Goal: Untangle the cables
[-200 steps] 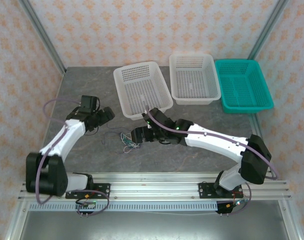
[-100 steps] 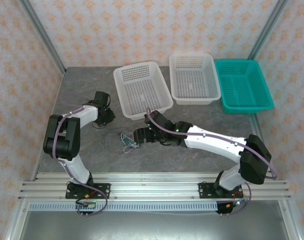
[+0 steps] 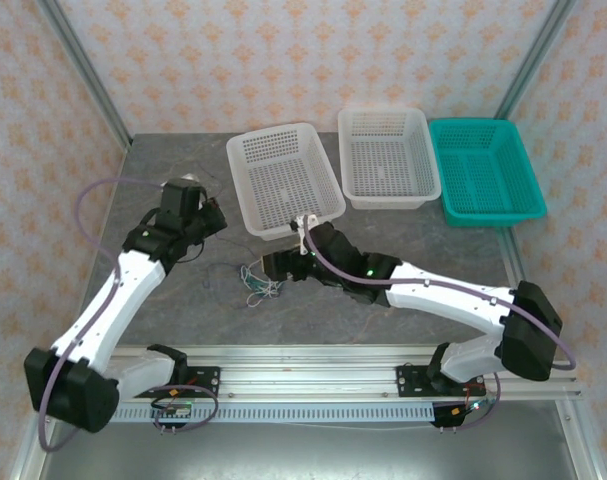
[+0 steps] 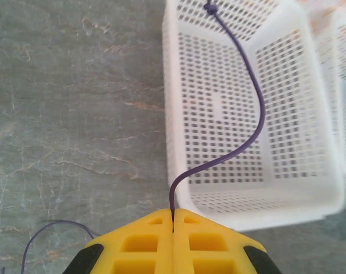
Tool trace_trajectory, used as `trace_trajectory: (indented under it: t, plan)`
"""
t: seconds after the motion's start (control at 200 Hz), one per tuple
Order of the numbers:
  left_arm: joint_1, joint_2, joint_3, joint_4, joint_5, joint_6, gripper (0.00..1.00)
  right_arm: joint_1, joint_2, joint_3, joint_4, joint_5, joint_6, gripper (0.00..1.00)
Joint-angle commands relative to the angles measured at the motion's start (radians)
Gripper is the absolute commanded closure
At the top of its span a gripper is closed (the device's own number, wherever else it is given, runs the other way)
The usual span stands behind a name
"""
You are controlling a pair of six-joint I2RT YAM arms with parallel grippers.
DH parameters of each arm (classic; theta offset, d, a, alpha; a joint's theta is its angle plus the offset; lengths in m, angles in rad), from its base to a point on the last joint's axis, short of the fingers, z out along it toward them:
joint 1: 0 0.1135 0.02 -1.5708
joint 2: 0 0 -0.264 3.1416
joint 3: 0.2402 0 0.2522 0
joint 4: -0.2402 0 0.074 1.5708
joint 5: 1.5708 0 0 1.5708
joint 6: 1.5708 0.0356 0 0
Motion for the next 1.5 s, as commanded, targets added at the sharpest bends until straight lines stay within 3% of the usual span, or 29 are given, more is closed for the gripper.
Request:
trace_trajectory:
  t: [0.0,0.285,0.36,0.5,0.586,0.731,0.936,1.121,1.316,1.356,1.426,1.496]
  plan:
    - [-0.013,-0.053,0.014,-0.128,0.015,-0.049,1.00,0.045,0.063,0.000,0.211,0.046,-0.170,0.10]
    - [-0.022,-0.166,0.160,-0.226,0.102,-0.076,1.00,0.085,0.397,0.035,0.550,0.203,-0.394,0.06]
    - [-0.022,-0.172,0.238,-0.282,0.109,-0.060,1.00,0.084,0.474,0.058,0.574,0.275,-0.410,0.10]
    - [-0.022,-0.155,0.400,-0.385,0.063,-0.013,1.00,0.079,0.556,0.022,0.629,0.425,-0.330,0.36]
    - [-0.023,-0.113,0.542,-0.476,-0.002,0.024,1.00,0.073,0.557,-0.029,0.605,0.485,-0.273,0.42]
    - [-0.018,-0.020,0.799,-0.584,-0.088,0.076,1.00,0.034,0.495,-0.225,0.635,0.480,-0.101,0.52]
    - [0.020,0.105,1.079,-0.631,-0.143,0.088,1.00,-0.025,0.381,-0.510,0.716,0.512,0.108,0.53]
    - [0.127,0.157,1.137,-0.624,-0.079,0.058,1.00,-0.060,0.217,-0.618,0.566,0.591,0.225,0.49]
    - [0.185,0.106,0.960,-0.534,0.010,0.025,1.00,-0.106,-0.053,-0.691,0.406,0.598,0.288,0.45]
    - [0.185,0.088,0.892,-0.487,0.074,0.021,1.00,-0.106,-0.118,-0.689,0.376,0.563,0.246,0.40]
    - [0.183,0.064,0.786,-0.415,0.179,0.009,1.00,-0.106,-0.241,-0.685,0.355,0.395,0.123,0.29]
    - [0.168,0.046,0.696,-0.370,0.232,0.005,1.00,-0.104,-0.352,-0.681,0.338,0.175,0.017,0.08]
